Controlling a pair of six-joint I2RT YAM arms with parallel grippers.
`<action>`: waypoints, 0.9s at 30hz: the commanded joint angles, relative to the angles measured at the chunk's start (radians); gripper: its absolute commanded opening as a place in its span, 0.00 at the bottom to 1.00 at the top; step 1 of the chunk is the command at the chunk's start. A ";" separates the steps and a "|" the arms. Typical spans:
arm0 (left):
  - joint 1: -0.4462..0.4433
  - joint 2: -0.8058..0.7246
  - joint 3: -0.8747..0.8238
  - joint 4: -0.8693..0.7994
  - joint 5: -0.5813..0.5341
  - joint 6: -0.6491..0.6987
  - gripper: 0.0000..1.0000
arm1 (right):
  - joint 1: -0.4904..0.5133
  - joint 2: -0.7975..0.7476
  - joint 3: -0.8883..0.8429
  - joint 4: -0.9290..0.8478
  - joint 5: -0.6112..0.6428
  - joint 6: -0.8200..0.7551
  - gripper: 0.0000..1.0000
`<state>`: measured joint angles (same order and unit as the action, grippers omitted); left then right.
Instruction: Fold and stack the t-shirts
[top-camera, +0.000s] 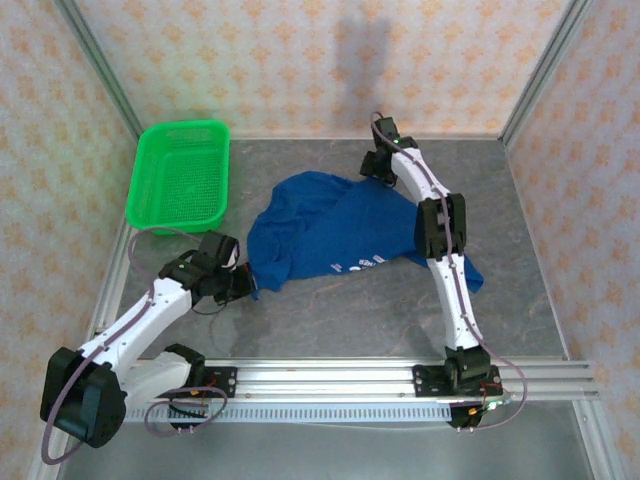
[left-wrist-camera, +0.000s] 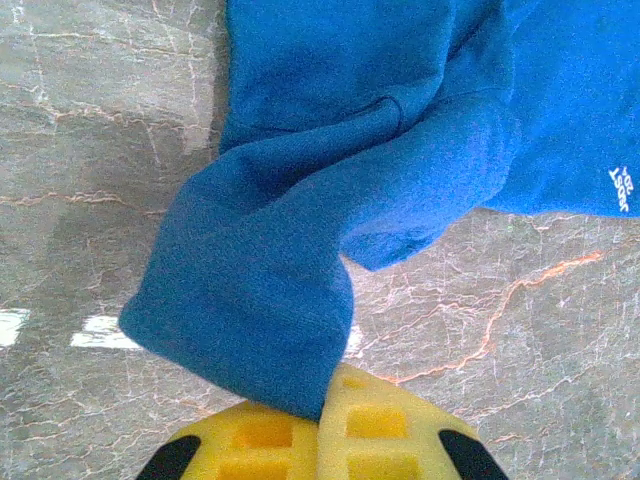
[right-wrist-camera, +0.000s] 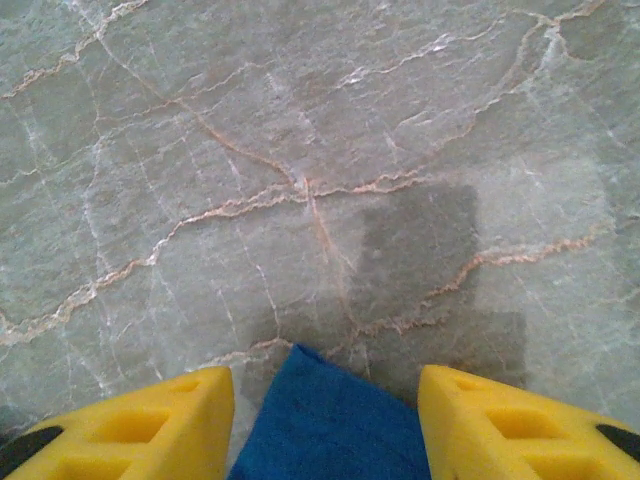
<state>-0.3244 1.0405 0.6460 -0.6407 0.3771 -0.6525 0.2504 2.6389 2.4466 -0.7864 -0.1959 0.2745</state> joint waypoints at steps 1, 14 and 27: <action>0.011 -0.007 -0.006 -0.028 -0.023 0.025 0.00 | 0.010 0.041 0.057 -0.009 0.045 0.003 0.49; 0.024 -0.003 0.009 -0.044 -0.022 0.039 0.00 | 0.035 0.080 0.104 -0.090 0.125 -0.070 0.38; 0.042 -0.049 0.000 -0.074 -0.028 0.053 0.00 | 0.048 0.091 0.114 -0.139 0.188 -0.057 0.08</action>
<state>-0.2977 1.0191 0.6460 -0.6743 0.3771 -0.6258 0.2802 2.7018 2.5473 -0.8501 -0.0368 0.2058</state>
